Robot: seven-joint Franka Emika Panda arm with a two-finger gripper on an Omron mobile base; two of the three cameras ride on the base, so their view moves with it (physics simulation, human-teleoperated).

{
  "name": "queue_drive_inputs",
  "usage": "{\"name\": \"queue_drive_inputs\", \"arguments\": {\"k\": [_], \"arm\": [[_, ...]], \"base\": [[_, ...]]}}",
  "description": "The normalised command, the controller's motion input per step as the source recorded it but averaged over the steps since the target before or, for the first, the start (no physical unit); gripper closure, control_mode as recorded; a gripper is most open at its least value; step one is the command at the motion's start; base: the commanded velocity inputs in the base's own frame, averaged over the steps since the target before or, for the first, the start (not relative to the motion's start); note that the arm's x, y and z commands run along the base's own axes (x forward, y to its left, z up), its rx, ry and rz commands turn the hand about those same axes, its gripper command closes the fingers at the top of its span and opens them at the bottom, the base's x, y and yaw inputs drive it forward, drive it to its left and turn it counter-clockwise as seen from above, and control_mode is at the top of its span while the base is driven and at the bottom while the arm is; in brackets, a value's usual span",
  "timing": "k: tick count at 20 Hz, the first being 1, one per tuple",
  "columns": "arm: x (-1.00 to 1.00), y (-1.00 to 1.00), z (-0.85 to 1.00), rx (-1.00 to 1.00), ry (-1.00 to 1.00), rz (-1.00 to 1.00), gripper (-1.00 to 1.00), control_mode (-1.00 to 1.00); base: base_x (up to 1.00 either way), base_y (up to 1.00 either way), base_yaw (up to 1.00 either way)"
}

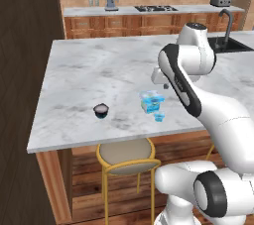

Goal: Stack the yogurt containers by placing the smaller containers on top of the larger containers.

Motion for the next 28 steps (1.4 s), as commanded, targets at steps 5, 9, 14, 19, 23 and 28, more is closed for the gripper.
{"name": "queue_drive_inputs", "arguments": {"k": [5,9,14,19,23,28], "arm": [[0.01,0.09,0.0,0.0,0.0,0.0,-1.0,-1.0],[0.0,0.38,-0.04,0.0,0.0,0.0,-1.0,-1.0],[0.0,0.44,-0.06,0.0,0.0,0.0,-1.0,-1.0],[0.0,0.48,-0.04,0.0,0.0,0.0,-1.0,-1.0],[0.0,0.37,-0.03,0.0,-0.02,-0.01,-1.0,-1.0],[-0.05,0.08,-0.01,0.0,0.0,0.0,-1.0,-1.0]], "base": [[0.0,0.0,0.0],[0.0,0.0,0.0],[0.0,0.0,0.0],[0.0,0.0,0.0],[0.0,0.0,0.0],[0.0,0.0,0.0]]}}
